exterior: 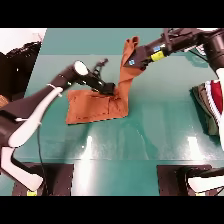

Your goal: Fold the shirts.

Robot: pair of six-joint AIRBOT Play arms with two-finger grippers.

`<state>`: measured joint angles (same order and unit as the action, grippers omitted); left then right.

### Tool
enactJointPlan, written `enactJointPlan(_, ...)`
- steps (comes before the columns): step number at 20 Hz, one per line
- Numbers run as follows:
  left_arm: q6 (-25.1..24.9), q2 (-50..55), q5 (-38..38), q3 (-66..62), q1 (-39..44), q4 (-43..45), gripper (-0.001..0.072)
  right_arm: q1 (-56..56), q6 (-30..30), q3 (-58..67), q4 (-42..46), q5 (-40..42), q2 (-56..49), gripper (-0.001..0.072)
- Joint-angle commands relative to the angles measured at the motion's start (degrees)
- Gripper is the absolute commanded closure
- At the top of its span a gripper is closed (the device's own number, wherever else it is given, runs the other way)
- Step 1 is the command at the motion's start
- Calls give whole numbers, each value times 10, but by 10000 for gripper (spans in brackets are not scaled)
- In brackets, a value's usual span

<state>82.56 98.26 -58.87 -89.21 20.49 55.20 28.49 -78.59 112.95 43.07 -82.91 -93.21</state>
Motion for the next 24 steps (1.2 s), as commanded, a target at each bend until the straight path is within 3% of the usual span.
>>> enactJointPlan(1,-1,-92,-45,0,-96,89,681,63,10,7,-1,75,-28,696)
enactJointPlan(6,-1,-225,-54,0,-236,125,681,212,70,7,0,256,-112,652)
enactJointPlan(7,-1,-243,-58,0,-254,125,681,237,77,7,0,293,-131,595)
enactJointPlan(9,-1,-267,-69,0,-278,125,681,266,78,7,0,336,-155,372)
enactJointPlan(11,-1,-277,-81,0,-285,126,681,263,78,7,6,310,-154,359)
enactJointPlan(17,-5,-277,-98,0,-285,116,681,146,59,-36,112,97,-88,389)
enactJointPlan(23,-5,-277,-111,5,-285,116,681,-26,3,-289,119,115,17,387)
enactJointPlan(24,-5,-277,-109,5,-285,116,681,-47,0,-322,119,115,22,341)
